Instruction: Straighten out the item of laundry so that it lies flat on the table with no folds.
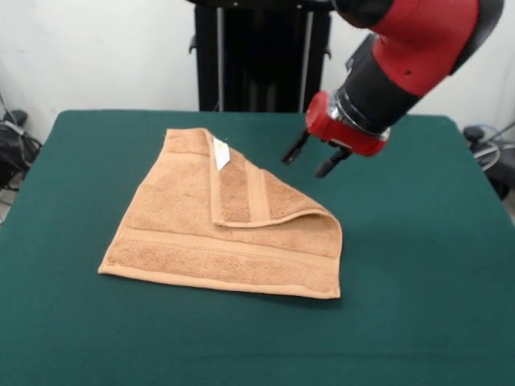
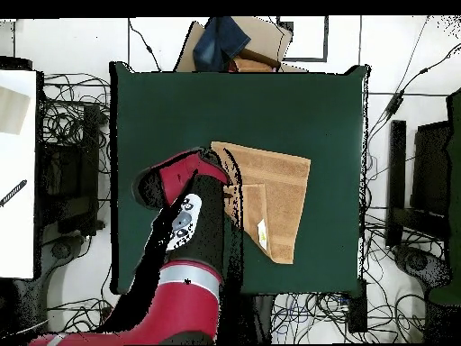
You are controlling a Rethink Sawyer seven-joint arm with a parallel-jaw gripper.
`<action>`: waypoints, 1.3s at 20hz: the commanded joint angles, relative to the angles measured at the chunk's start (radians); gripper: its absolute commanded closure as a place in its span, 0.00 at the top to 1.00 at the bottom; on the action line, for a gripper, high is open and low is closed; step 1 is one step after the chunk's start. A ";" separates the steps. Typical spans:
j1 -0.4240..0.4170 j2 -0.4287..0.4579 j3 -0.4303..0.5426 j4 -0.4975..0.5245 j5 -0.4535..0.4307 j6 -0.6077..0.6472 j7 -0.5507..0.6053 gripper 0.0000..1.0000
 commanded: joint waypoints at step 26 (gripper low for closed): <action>-0.029 -0.015 0.059 0.007 0.078 -0.150 0.123 1.00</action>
